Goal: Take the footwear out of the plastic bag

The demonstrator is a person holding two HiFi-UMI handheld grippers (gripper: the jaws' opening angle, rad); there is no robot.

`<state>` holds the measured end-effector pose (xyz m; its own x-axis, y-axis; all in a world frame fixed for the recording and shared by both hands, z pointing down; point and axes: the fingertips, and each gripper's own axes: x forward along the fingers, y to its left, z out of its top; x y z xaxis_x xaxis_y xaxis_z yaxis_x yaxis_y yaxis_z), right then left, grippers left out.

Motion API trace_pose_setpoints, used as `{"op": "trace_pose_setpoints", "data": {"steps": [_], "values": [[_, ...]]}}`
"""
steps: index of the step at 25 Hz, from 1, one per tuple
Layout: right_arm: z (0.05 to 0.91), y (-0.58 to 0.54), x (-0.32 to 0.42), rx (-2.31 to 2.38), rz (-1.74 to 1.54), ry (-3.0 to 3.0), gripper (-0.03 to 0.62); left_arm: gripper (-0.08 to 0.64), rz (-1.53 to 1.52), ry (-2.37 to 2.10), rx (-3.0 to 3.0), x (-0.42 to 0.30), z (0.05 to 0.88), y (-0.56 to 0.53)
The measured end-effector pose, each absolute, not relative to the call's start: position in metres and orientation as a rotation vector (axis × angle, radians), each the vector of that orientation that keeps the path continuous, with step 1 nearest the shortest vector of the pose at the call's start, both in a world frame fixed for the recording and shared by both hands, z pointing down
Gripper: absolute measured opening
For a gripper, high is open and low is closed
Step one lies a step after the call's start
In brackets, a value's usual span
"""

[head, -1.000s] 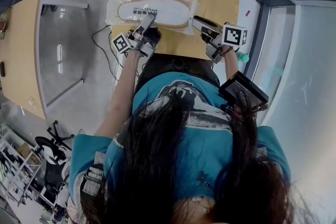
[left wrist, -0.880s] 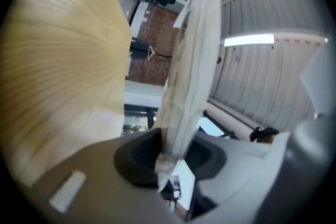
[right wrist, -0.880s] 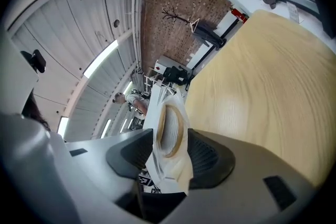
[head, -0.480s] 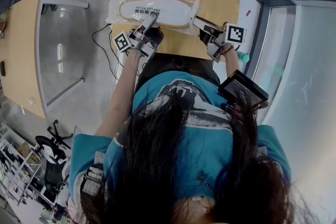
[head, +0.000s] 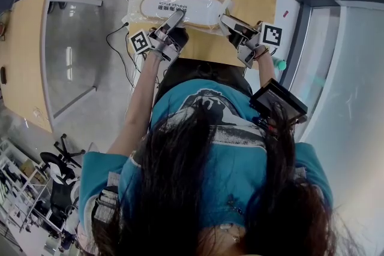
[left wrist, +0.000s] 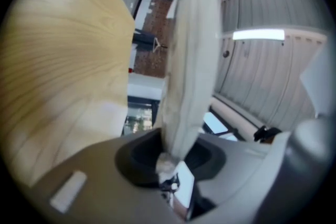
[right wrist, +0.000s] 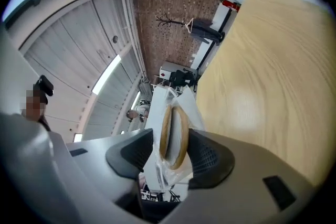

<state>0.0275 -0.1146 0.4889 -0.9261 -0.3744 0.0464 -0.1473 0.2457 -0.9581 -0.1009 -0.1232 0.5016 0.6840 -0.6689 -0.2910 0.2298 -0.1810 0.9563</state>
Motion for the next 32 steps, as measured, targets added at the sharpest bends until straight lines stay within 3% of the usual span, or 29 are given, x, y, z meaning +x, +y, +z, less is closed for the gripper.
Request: {"op": "trace_pose_setpoints", "data": {"steps": [4, 12, 32], "values": [[0.48, -0.115, 0.03, -0.408, -1.763, 2.256, 0.181, 0.089, -0.846, -0.364, 1.541, -0.096, 0.498, -0.123], [0.485, -0.121, 0.03, -0.532, -1.801, 2.29, 0.103, 0.112, -0.87, -0.506, 1.557, -0.106, 0.511, -0.131], [0.499, -0.112, 0.04, -0.501, -1.935, 2.116, 0.1, 0.1, -0.805, -0.661, 1.609, -0.119, 0.514, -0.143]]}}
